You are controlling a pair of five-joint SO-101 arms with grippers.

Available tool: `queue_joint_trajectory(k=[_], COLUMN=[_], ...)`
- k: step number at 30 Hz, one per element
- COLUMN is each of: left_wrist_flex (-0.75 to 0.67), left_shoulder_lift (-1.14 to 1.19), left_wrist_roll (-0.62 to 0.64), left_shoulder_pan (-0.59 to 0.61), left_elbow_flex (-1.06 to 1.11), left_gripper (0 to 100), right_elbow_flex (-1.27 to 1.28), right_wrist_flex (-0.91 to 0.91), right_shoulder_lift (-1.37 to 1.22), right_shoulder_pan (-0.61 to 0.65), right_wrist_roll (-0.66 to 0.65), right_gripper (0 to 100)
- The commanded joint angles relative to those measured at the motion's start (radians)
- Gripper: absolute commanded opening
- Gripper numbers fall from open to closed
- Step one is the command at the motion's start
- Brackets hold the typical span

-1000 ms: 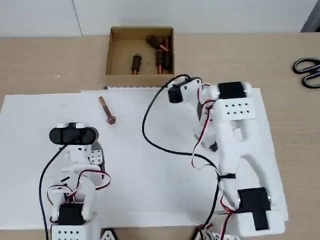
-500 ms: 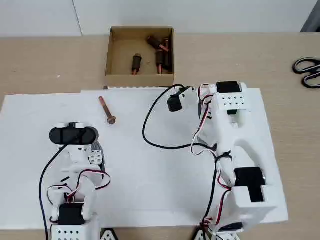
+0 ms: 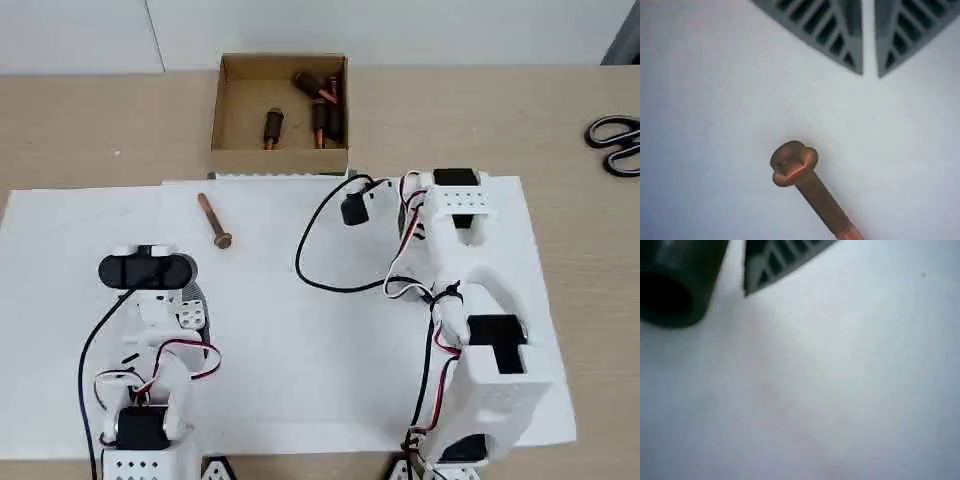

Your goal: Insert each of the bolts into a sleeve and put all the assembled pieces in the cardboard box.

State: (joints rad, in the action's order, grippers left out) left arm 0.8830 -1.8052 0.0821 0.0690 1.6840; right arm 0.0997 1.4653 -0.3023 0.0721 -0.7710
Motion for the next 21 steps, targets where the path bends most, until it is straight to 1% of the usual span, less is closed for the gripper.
queue_joint_trajectory(k=[1,4,11,15,21], left_wrist_flex=[0.003,0.003,0.003,0.003,0.003], left_shoulder_lift=[-0.014,-0.014,-0.014,-0.014,-0.014], left_wrist_roll=[0.000,0.000,0.000,0.000,0.000], left_shoulder_pan=[0.006,0.006,0.006,0.006,0.006], left_elbow_flex=[-0.004,-0.004,-0.004,-0.004,-0.004], left_gripper=[1,1,1,1,1], right_elbow_flex=[0.008,0.008,0.002,-0.005,-0.075], right_wrist_flex=[-0.008,-0.008,0.002,0.056,0.159], right_shoulder_lift=[-0.033,-0.054,-0.010,0.120,0.364], right_shoulder_pan=[-0.021,-0.019,-0.012,0.004,0.002], right_wrist_roll=[-0.006,-0.002,0.002,0.028,0.120], right_gripper=[11.7,1.3,1.3,1.3,1.0])
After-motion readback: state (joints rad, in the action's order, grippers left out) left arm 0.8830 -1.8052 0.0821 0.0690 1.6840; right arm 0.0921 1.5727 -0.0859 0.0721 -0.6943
